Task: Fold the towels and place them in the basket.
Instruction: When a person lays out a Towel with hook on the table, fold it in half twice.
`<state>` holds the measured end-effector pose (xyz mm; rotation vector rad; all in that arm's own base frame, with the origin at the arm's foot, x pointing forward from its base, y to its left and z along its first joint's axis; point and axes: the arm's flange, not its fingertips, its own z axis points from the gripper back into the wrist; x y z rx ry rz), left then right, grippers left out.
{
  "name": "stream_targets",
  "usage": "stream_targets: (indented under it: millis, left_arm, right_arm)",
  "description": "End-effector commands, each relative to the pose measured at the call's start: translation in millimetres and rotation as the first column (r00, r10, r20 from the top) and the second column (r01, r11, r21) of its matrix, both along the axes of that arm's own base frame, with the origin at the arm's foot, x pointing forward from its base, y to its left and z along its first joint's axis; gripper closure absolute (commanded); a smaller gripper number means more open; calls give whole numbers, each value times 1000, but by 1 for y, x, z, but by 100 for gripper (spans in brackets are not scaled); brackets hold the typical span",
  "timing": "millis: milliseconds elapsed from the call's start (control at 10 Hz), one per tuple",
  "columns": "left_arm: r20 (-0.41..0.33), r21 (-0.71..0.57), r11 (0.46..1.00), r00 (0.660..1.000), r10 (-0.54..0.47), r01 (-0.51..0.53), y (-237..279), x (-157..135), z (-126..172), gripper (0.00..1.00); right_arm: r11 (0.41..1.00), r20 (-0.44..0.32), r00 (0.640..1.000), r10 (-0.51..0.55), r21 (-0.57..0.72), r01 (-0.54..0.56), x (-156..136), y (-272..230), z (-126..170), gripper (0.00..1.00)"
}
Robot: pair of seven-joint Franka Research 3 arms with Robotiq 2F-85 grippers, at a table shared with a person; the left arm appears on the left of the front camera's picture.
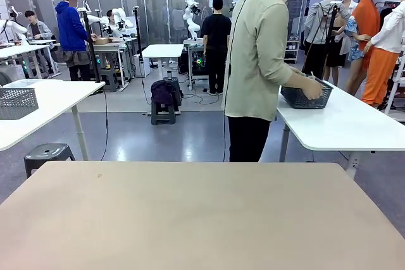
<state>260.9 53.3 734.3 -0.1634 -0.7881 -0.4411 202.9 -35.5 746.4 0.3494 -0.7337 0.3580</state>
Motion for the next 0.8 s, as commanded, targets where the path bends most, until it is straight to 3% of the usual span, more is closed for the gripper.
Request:
stream_targets:
  millis: [0, 700]
  left_arm:
    - [1, -5, 1000, 1000, -2, 2, 0, 0, 0, 0]
    - [1, -5, 1000, 1000, -2, 2, 0, 0, 0, 0]
  right_arm:
    - [1000, 2, 1000, -3, -1, 3, -1, 0, 1, 0]
    - [1000, 2, 1000, -3, -1, 3, -1, 0, 1, 0]
